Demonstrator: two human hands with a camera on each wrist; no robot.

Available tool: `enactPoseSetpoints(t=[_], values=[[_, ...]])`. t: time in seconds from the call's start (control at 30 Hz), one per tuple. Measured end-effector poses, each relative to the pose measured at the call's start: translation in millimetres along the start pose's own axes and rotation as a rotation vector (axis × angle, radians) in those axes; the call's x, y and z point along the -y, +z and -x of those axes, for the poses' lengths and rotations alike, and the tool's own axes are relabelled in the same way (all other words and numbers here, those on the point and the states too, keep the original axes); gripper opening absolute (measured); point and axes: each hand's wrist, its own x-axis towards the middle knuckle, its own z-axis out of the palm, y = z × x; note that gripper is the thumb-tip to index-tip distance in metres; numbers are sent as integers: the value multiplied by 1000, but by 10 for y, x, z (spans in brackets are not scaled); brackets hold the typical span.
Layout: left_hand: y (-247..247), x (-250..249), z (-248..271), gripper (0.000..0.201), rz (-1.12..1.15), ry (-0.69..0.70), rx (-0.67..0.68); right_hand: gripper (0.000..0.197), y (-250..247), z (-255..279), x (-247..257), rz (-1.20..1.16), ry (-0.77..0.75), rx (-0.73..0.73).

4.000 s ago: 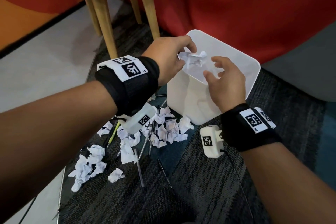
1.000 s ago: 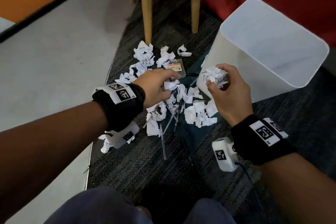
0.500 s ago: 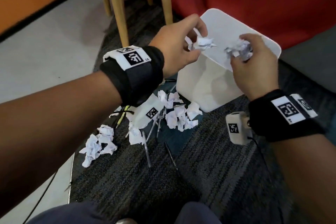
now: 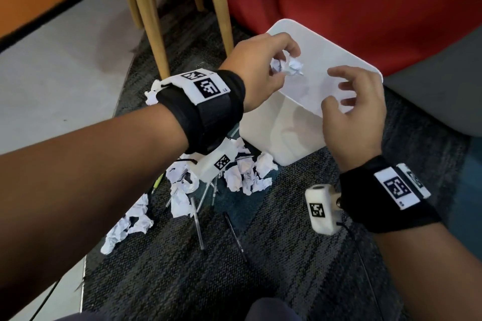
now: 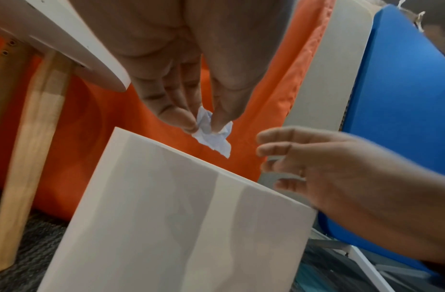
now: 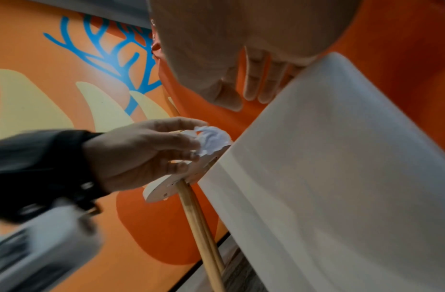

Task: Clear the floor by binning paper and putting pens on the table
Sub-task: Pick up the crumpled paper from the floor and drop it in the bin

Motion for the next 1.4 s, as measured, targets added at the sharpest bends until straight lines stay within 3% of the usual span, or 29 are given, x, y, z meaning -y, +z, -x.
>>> enactPoseSetpoints(t=[0.13,0.27,0.4,0.6,0.73,0.87,1.0,1.1,1.2,1.4], values=[[56,40,-103,42,-91,-22,84,31,-49,227,55,-117,-202,45],[80,114,-110,49,-119,-63,164,29,-4,416,73,-191,-253,195],[102,138,-31,42,-113,-24,141,30,162,589,-7,-228,-111,335],[161,38,178,14,-38,87,34,30,503,802,-426,4,170,567],[306,83,351,33,-82,42,167,24,700,896,-749,200,221,637],[528,350,503,36,-135,-65,269,21,847,971,-996,355,352,735],[834,681,701,33,-196,-240,378,21,944,1147,-1144,481,344,903],[1070,909,866,23,-231,-334,511,32,989,1244,-1194,495,326,894],[1319,1120,1028,8,-239,-371,553,54,1065,1260,-1237,497,297,909],[1786,1337,1247,59,-371,-427,676,78,1176,1204,-1312,491,324,1010]])
